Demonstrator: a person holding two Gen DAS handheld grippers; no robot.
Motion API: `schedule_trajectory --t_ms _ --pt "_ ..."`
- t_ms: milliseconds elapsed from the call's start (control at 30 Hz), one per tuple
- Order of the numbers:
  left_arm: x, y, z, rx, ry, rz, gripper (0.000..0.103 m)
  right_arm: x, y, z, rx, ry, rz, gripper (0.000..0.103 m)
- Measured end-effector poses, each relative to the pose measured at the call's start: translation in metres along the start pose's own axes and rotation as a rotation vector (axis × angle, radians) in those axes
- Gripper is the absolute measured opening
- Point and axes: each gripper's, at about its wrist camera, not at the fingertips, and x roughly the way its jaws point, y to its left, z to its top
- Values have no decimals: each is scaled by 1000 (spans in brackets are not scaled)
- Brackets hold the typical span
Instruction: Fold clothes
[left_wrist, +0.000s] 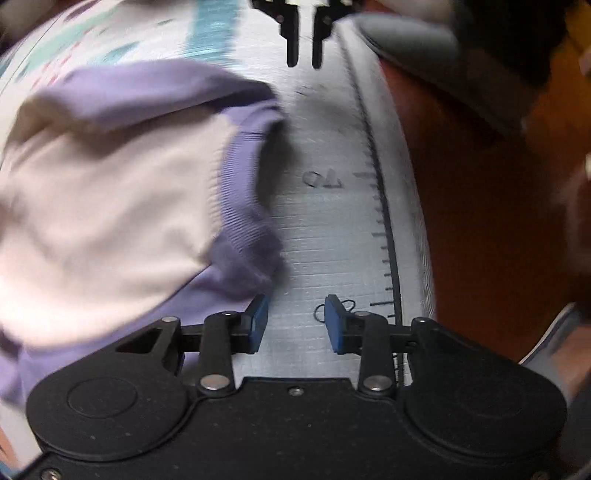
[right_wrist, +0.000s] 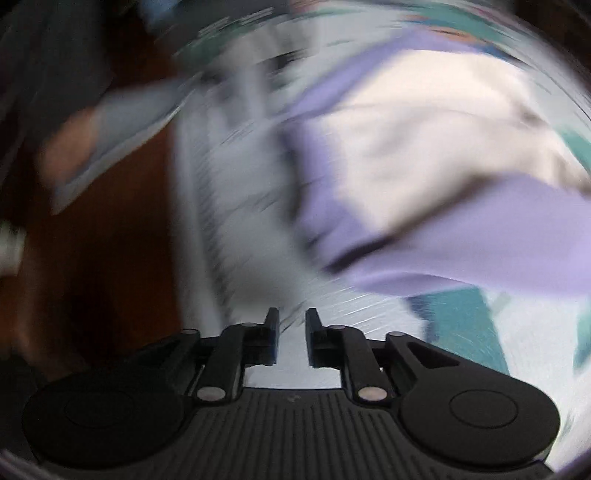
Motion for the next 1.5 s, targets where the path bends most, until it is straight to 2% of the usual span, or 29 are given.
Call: schedule_trajectory --t_ms 67,167,300,400,467,567,667,733,800,933,1067,1133,1200,1267,1300,1500 --pt "-16 23 -5 -128 -43 12 32 -8 -20 6 140 -67 -55 29" --pt "-51 71 -27 -417 -152 74 32 -19 -52 16 339 -157 -136 30" --pt "-92 140 -69 -815 -330 181 32 -30 -95 18 641 -317 -183 33" --pt "-110 182 -108 -1066 -441 271 32 -34 -124 16 836 -421 -244 38" --pt "-112 206 -134 -1216 -471 331 32 -33 -143 10 954 -463 -275 41" --pt "-99 228 -161 -1381 -465 371 32 -19 -164 2 1080 -487 -317 41" --pt "-82 237 -171 -1468 -476 354 32 -15 -170 -24 1159 -504 -341 44" --pt "-73 241 -176 -1516 -485 338 32 -15 -174 -36 1195 -519 -352 54" --pt "-59 247 -173 -1552 -491 309 32 -16 -180 -39 1221 -535 -367 58" --pt "-43 253 -176 -1622 -508 270 32 -14 -195 -46 1305 -566 -363 58" --pt "-42 254 -166 -1602 -517 301 32 -4 -200 -53 1381 -573 -326 57" --pt "-41 253 -161 -1575 -513 315 24 0 -196 -45 1346 -582 -325 44" --pt "-39 253 -153 -1542 -499 331 18 5 -196 -39 1328 -574 -310 37" --pt "-36 252 -146 -1510 -482 357 6 10 -195 -35 1306 -570 -308 21" --pt "-37 251 -143 -1497 -486 370 6 9 -194 -33 1289 -571 -309 4" --pt "-58 233 -150 -1496 -580 405 4 -18 -181 -45 1276 -672 -334 4"
